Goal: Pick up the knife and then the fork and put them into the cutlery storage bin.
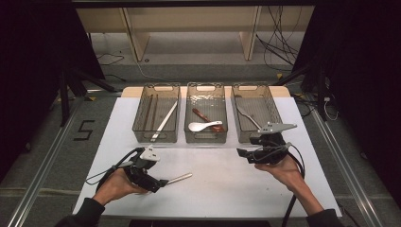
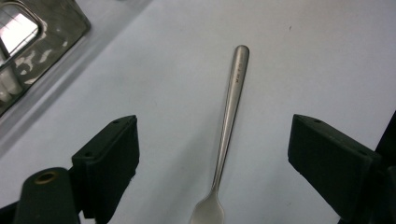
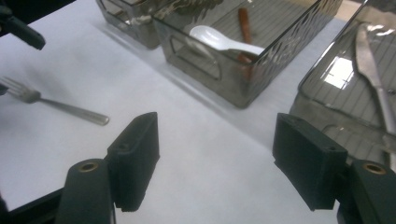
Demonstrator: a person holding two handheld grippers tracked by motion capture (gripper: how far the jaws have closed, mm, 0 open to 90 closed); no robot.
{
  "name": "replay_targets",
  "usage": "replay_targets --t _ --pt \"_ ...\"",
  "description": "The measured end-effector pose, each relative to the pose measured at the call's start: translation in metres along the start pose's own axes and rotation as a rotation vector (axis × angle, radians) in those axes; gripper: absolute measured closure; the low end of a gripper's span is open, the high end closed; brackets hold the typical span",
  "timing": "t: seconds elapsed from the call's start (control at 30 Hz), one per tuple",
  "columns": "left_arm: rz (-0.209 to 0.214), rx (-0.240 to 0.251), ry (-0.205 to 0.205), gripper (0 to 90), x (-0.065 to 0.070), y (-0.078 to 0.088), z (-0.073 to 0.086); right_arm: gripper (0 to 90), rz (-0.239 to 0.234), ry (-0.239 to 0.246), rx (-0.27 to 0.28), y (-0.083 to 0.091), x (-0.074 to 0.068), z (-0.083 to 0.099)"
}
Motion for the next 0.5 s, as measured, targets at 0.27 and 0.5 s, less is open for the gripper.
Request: replay_targets --t 0.27,0.5 --pt "0.007 -0.093 0.002 18.3 -0.003 -0.013 0.008 31.5 -0.035 0.018 -0.017 0.001 -0.018 0.014" --pt "0.0 -0.153 -0.02 20.5 -0.004 -0.019 0.014 30.8 -0.06 0.027 -0.023 0.003 -0.03 0.022"
Point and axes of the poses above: each handheld gripper's, and its own axes: y roughly backward along the jaws, z roughly out of its underside, x roughly to its right, the point moved 9 cm from there along -y, roughly forward along the jaws, and after that the axes turned 2 degrees about -x, right-handed, at the moved point
